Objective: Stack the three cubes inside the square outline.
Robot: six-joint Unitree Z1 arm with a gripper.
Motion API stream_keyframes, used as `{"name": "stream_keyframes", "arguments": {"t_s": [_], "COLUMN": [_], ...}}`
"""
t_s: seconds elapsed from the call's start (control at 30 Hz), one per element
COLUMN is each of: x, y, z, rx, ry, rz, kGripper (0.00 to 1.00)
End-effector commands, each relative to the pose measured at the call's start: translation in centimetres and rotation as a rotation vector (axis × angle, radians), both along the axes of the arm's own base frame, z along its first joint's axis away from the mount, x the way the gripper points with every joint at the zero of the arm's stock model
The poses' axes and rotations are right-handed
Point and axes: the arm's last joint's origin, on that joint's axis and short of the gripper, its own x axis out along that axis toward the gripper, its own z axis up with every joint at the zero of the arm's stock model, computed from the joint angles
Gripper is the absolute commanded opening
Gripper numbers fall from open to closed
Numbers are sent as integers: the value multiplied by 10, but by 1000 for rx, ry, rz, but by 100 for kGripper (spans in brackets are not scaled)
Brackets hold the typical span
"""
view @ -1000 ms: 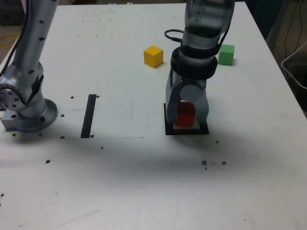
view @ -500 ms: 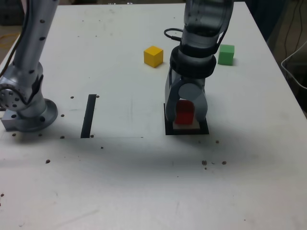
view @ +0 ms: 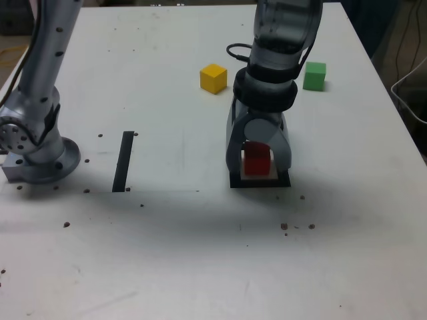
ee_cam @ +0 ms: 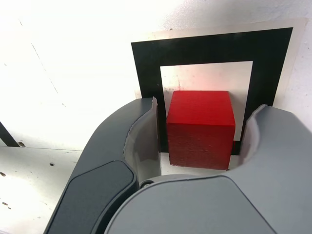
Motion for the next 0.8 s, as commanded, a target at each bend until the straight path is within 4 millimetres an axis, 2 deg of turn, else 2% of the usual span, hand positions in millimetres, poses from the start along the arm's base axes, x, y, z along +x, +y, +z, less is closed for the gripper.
{"name": "stream_keyframes", "arguments": {"t_s": [0.0,0.47,0.77], "x": [0,-4,-23], "y": [1,0,-2], "z": [1,11,24], "rx": [3,22,21], "ry": [-1,-40,-46], "rz": [0,4,20], "kGripper": [99,100,100]}}
